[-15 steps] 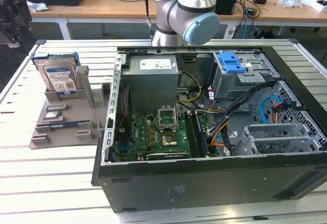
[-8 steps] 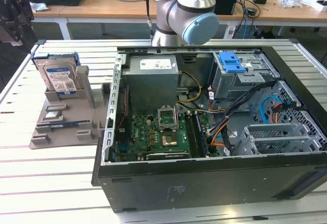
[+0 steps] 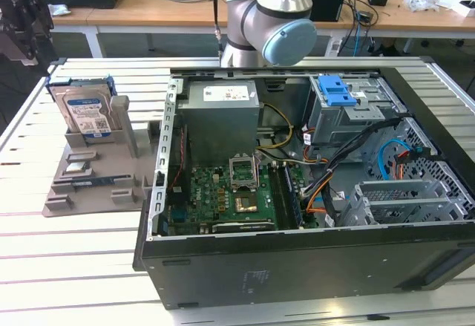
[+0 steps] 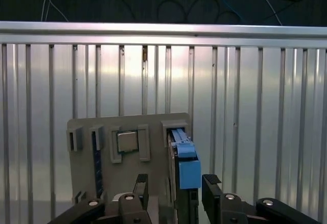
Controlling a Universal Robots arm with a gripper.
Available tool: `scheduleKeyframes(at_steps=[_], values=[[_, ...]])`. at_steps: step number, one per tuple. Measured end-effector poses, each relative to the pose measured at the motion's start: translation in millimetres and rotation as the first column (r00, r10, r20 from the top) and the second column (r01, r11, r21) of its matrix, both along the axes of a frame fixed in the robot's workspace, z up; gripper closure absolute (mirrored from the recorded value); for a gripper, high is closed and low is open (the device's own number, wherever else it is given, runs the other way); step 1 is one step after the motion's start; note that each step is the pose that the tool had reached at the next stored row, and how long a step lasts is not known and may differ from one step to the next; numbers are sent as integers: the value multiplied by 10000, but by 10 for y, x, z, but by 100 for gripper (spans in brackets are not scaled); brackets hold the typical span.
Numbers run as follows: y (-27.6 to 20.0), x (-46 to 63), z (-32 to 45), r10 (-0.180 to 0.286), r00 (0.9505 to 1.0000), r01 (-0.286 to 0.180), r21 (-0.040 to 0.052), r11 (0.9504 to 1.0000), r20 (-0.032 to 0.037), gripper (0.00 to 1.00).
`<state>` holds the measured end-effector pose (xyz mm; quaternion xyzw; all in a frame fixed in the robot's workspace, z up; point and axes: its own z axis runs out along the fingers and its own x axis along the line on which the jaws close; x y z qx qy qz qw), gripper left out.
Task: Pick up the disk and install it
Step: 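Pick up the disk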
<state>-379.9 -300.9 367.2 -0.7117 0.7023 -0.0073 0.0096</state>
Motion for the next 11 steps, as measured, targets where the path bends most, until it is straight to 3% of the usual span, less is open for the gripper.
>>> scheduleKeyframes(at_steps=[11], values=[[113,0,-125,0,10000,0,1,10000,-6,46]])
